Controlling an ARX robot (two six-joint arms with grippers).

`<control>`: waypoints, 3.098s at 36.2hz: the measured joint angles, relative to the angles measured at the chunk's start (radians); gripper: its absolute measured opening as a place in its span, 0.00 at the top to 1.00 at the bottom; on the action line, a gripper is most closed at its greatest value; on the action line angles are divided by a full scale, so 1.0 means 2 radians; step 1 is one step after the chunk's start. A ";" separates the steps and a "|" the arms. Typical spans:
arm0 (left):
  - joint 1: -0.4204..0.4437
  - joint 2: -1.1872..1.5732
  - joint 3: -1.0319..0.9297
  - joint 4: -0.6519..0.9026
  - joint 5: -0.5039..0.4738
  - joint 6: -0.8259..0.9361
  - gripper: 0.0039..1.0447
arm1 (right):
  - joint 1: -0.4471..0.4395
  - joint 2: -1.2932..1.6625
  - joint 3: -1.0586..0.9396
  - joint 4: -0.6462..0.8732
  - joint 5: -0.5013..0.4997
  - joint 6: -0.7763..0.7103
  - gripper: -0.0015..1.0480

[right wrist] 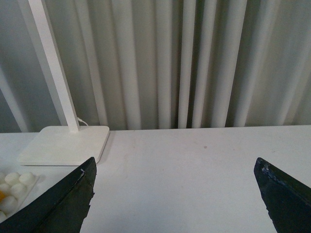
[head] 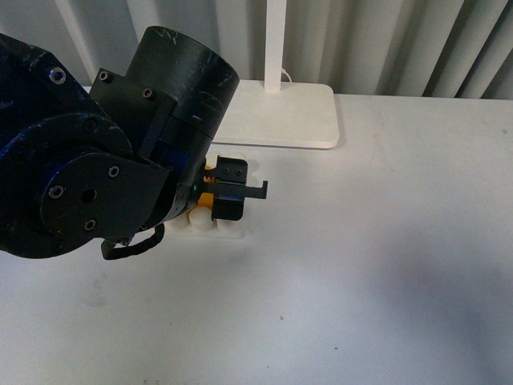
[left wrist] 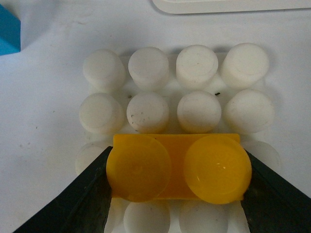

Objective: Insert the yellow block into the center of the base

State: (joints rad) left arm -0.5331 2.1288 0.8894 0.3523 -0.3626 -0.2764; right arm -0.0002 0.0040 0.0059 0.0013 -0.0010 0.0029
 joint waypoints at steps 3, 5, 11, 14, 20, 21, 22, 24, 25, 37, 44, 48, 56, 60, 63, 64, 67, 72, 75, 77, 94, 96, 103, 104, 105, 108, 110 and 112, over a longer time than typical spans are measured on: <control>0.000 0.000 0.000 -0.002 0.000 0.005 0.38 | 0.000 0.000 0.000 0.000 0.000 0.000 0.09; 0.000 0.000 0.001 -0.003 0.001 0.008 0.38 | 0.000 0.000 0.000 0.000 0.000 0.000 0.09; 0.002 -0.002 0.001 -0.003 0.002 0.011 0.35 | 0.000 0.000 0.000 0.000 0.000 0.000 0.09; 0.004 -0.002 0.001 -0.006 0.009 0.027 0.24 | 0.000 0.000 0.000 0.000 0.000 0.000 0.09; 0.013 -0.025 -0.018 -0.006 0.016 0.034 0.05 | 0.000 0.000 0.000 0.000 0.000 0.000 0.09; 0.015 -0.033 -0.026 -0.006 0.017 0.036 0.06 | 0.000 0.000 0.000 0.000 0.000 0.000 0.09; 0.016 -0.039 -0.031 -0.005 0.019 0.037 0.06 | 0.000 0.000 0.000 0.000 0.000 0.000 0.09; 0.019 -0.050 -0.041 -0.005 0.021 0.037 0.06 | 0.000 0.000 0.000 0.000 0.000 0.000 0.09; 0.020 -0.059 -0.048 -0.004 0.023 0.037 0.06 | 0.000 0.000 0.000 0.000 0.000 0.000 0.09; 0.120 -0.299 -0.163 0.008 0.084 0.002 0.06 | 0.000 0.000 0.000 0.000 0.000 0.000 0.09; 0.238 -0.452 -0.287 0.139 0.168 0.048 0.20 | 0.000 0.000 0.000 0.000 0.000 0.000 0.09; 0.265 -0.600 -0.371 0.186 0.176 0.109 0.43 | 0.000 0.000 0.000 0.000 0.000 0.000 0.09; 0.265 -0.693 -0.405 0.148 0.181 0.129 0.81 | 0.000 0.000 0.000 0.000 0.000 0.000 0.09; 0.265 -0.727 -0.415 0.126 0.181 0.132 0.96 | 0.000 0.000 0.000 0.000 0.000 0.000 0.09; 0.266 -0.750 -0.427 0.122 0.181 0.134 0.96 | 0.000 0.000 0.000 0.000 0.000 0.000 0.09; 0.266 -0.752 -0.434 0.128 0.181 0.134 0.96 | 0.000 0.000 0.000 0.000 0.000 0.000 0.09; 0.266 -0.768 -0.440 0.112 0.181 0.134 0.96 | 0.000 0.000 0.000 0.000 0.000 0.000 0.09; 0.266 -0.810 -0.440 0.076 0.181 0.134 0.96 | 0.000 0.000 0.000 0.000 0.000 0.000 0.09; 0.266 -0.831 -0.440 0.057 0.181 0.134 0.96 | 0.000 0.000 0.000 0.000 0.000 0.000 0.09; 0.266 -0.849 -0.440 0.039 0.181 0.134 0.96 | 0.000 0.000 0.000 0.000 0.000 0.000 0.09; 0.266 -0.955 -0.440 -0.065 0.181 0.134 0.96 | 0.000 0.000 0.000 0.000 0.000 0.000 0.09; 0.266 -0.962 -0.440 -0.072 0.181 0.134 0.96 | 0.000 0.000 0.000 0.000 0.000 0.000 0.09; 0.266 -0.992 -0.440 -0.104 0.181 0.134 0.96 | 0.000 0.000 0.000 0.000 0.000 0.000 0.09; 0.266 -1.013 -0.440 -0.135 0.181 0.134 0.96 | 0.000 0.000 0.000 0.000 0.000 0.000 0.09; 0.266 -1.033 -0.440 -0.160 0.182 0.134 0.96 | 0.000 0.000 0.000 0.000 0.000 0.000 0.09; 0.266 -1.060 -0.440 -0.173 0.181 0.134 0.96 | 0.000 0.000 0.000 0.000 0.000 0.000 0.09; 0.266 -1.061 -0.440 -0.174 0.181 0.134 0.96 | 0.000 0.000 0.000 0.000 0.000 0.000 0.09; 0.266 -1.061 -0.440 -0.175 0.181 0.134 0.96 | 0.000 0.000 0.000 0.000 0.000 0.000 0.09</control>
State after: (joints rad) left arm -0.0021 0.0059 0.0093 0.0025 -0.0002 -0.0074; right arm -0.0002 0.0044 0.0059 0.0013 -0.0006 0.0029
